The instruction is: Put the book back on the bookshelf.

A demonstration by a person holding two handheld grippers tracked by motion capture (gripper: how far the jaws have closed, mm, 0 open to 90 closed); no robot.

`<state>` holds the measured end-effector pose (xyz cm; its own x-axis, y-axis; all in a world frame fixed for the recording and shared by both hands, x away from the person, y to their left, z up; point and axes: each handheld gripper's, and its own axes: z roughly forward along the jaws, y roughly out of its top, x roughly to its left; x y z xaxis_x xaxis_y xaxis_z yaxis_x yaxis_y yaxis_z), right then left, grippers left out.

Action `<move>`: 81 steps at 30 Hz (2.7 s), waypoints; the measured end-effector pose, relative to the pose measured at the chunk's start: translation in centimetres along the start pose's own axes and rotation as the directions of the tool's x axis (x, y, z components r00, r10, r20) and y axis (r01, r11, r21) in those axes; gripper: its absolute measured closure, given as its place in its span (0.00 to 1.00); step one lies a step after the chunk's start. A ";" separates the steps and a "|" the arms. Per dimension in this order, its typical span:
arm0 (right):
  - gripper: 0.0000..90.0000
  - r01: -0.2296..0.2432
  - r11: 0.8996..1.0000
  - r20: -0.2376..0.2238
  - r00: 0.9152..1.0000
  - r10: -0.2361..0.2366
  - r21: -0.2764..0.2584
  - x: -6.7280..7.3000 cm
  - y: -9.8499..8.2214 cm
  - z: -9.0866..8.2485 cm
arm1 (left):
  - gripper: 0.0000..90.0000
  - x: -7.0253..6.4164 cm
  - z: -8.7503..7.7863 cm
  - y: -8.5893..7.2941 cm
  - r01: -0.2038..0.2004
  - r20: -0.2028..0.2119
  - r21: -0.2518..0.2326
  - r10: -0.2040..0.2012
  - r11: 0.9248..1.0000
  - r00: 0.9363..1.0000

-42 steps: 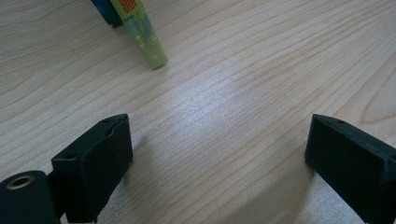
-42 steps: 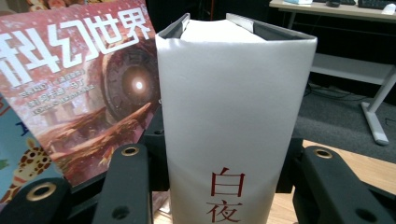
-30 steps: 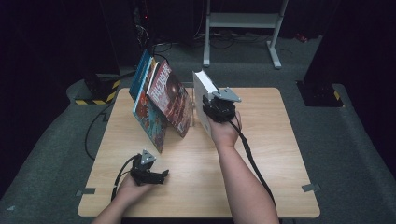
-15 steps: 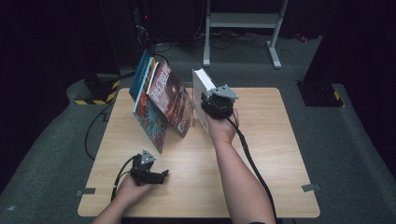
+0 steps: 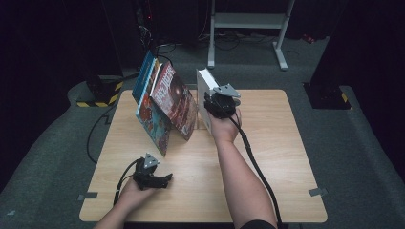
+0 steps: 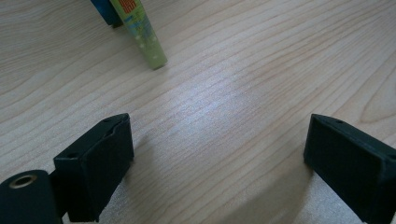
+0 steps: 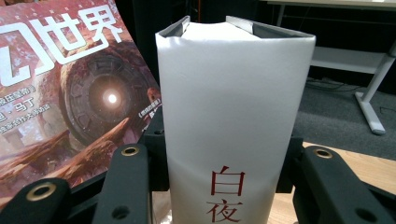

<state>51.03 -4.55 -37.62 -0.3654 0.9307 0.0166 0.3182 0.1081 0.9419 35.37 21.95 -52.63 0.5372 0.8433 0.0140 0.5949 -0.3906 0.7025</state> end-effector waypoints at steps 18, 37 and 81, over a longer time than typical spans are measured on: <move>0.60 -0.020 1.000 0.027 0.999 0.019 0.003 -0.2 0.2 1.5 | 0.09 0.0 0.0 0.0 0.002 0.003 0.002 -0.002 1.000 1.000; 0.60 -0.012 1.000 0.062 0.998 0.013 -0.010 0.3 0.1 3.6 | 0.10 0.0 -0.1 0.0 0.002 0.006 0.004 -0.002 1.000 1.000; 0.59 -0.003 0.998 0.061 0.998 0.007 -0.056 0.5 -1.9 4.1 | 0.11 -0.1 -0.1 -0.1 0.009 0.009 0.001 -0.009 1.000 1.000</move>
<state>53.81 -2.81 -40.81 -0.3088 0.9511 0.0023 0.2694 0.0852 0.9592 35.23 21.96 -52.61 0.5372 0.8434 0.0009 0.6002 -0.3830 0.7022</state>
